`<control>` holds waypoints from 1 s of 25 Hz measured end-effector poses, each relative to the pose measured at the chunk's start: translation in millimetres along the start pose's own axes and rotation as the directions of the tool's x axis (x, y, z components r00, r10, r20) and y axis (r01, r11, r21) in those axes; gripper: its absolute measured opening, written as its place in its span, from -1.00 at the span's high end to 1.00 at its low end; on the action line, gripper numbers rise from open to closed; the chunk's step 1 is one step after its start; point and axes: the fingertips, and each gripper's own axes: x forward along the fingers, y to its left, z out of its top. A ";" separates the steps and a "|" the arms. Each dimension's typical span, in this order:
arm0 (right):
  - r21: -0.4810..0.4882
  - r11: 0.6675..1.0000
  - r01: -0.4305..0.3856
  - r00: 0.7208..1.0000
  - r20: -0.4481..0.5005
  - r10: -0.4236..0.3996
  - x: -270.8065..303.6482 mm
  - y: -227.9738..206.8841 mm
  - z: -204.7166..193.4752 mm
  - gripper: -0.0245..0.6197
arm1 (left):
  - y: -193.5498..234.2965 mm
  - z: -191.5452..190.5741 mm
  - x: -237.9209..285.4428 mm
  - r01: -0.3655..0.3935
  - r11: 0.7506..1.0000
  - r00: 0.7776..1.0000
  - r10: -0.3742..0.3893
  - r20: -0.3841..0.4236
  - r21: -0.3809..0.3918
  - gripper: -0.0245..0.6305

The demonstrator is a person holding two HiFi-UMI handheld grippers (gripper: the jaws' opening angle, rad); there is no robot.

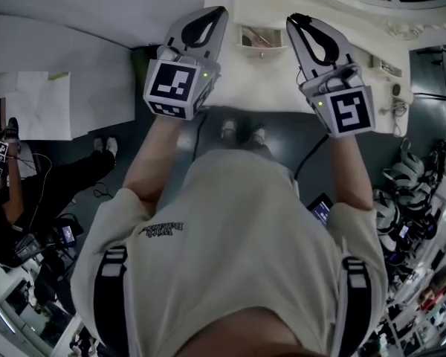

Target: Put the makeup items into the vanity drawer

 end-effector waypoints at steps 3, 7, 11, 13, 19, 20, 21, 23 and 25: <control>0.028 0.999 0.022 0.999 0.039 -0.023 -15.7 -0.3 22.2 0.86 | -6.2 24.5 -13.8 -0.005 0.999 0.999 0.003 0.042 0.037 0.88; 0.047 0.998 0.048 0.996 0.078 -0.051 -35.5 -4.6 42.9 0.86 | -19.2 49.2 -26.8 -0.015 0.993 0.996 0.006 0.083 0.114 0.88; 0.091 0.994 0.064 0.990 0.120 -0.074 -48.6 2.0 58.9 0.86 | -25.0 66.0 -45.4 -0.004 0.996 0.993 -0.007 0.120 0.093 0.88; 0.105 0.993 0.062 0.989 0.130 -0.075 -55.4 5.8 63.7 0.90 | -27.5 72.9 -53.7 -0.007 0.996 0.990 -0.005 0.139 0.084 0.88; 0.150 0.988 0.023 0.990 0.134 -0.044 -68.3 25.1 68.4 0.91 | -37.6 79.9 -70.0 -0.014 0.996 0.986 0.000 0.168 0.084 0.88; 0.157 0.987 0.015 0.990 0.133 -0.036 -69.6 29.9 68.9 0.91 | -40.3 80.0 -72.2 -0.010 0.996 0.986 -0.004 0.168 0.084 0.88; 0.165 0.986 0.007 0.991 0.130 -0.028 -70.7 34.6 68.7 0.91 | -43.0 79.6 -74.1 -0.005 0.997 0.986 -0.009 0.167 0.082 0.88; 0.180 0.984 -0.006 0.992 0.126 -0.017 -72.3 41.8 67.4 0.91 | -48.0 76.9 -76.9 0.004 0.997 0.987 -0.016 0.160 0.072 0.88; 0.197 0.980 -0.009 0.991 0.130 -0.017 -74.0 44.5 67.1 0.91 | -52.0 73.3 -78.7 0.011 0.998 0.988 -0.020 0.152 0.061 0.88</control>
